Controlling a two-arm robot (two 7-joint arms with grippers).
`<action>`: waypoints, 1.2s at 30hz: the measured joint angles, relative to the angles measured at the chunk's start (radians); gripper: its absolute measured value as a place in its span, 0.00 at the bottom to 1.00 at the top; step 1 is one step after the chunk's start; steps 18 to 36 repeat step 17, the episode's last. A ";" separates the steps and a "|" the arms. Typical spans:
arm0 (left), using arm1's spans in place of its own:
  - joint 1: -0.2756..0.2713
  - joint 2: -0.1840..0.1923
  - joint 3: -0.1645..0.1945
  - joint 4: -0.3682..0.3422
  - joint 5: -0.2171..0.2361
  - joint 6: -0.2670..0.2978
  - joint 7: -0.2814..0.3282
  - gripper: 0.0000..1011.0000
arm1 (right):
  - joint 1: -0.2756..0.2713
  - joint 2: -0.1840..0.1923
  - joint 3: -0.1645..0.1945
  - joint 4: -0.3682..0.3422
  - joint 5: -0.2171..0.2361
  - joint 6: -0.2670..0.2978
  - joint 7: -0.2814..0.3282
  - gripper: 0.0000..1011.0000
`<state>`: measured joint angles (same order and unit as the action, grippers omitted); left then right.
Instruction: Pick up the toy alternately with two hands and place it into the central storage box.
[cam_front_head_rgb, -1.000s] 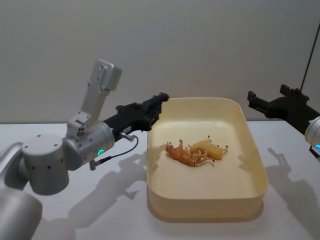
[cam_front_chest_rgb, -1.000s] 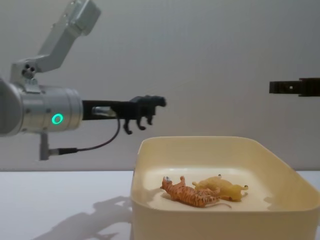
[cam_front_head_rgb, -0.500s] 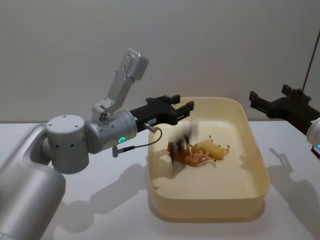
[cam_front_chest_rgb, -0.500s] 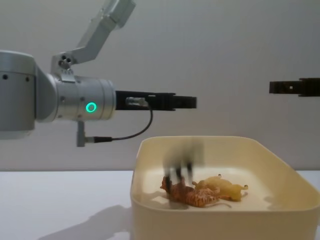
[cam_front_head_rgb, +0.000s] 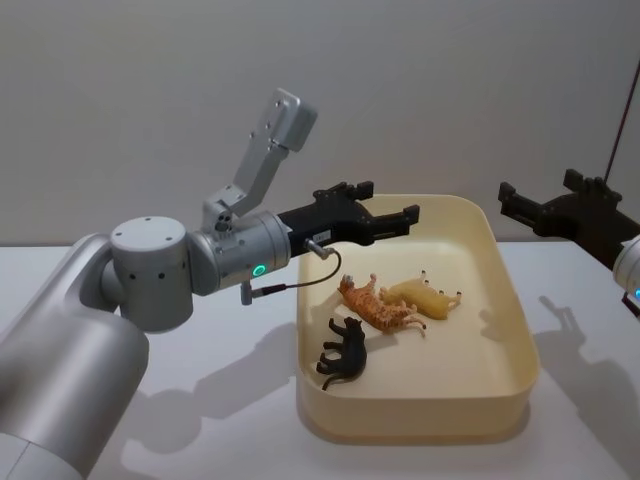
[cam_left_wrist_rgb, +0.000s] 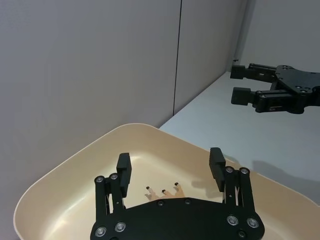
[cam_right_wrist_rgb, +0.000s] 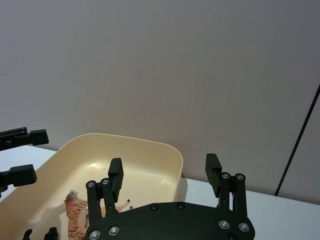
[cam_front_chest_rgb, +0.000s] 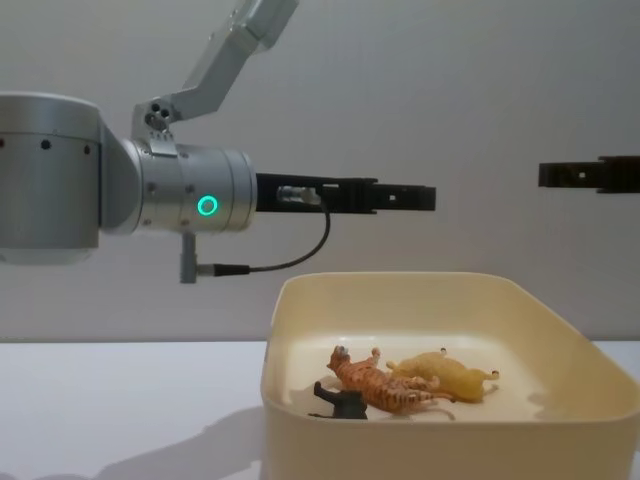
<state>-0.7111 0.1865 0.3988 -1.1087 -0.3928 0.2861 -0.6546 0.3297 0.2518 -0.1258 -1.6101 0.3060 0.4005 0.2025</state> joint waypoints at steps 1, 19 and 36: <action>-0.001 -0.001 0.000 0.002 0.000 0.000 -0.002 0.95 | 0.000 0.000 0.000 0.000 0.000 0.000 0.000 0.99; -0.018 -0.011 0.004 0.024 0.002 -0.003 -0.023 0.99 | 0.000 0.000 0.000 0.000 0.000 0.000 0.000 0.99; -0.018 -0.011 0.004 0.024 0.002 -0.003 -0.023 0.99 | 0.000 0.000 0.000 0.000 0.000 0.000 0.000 0.99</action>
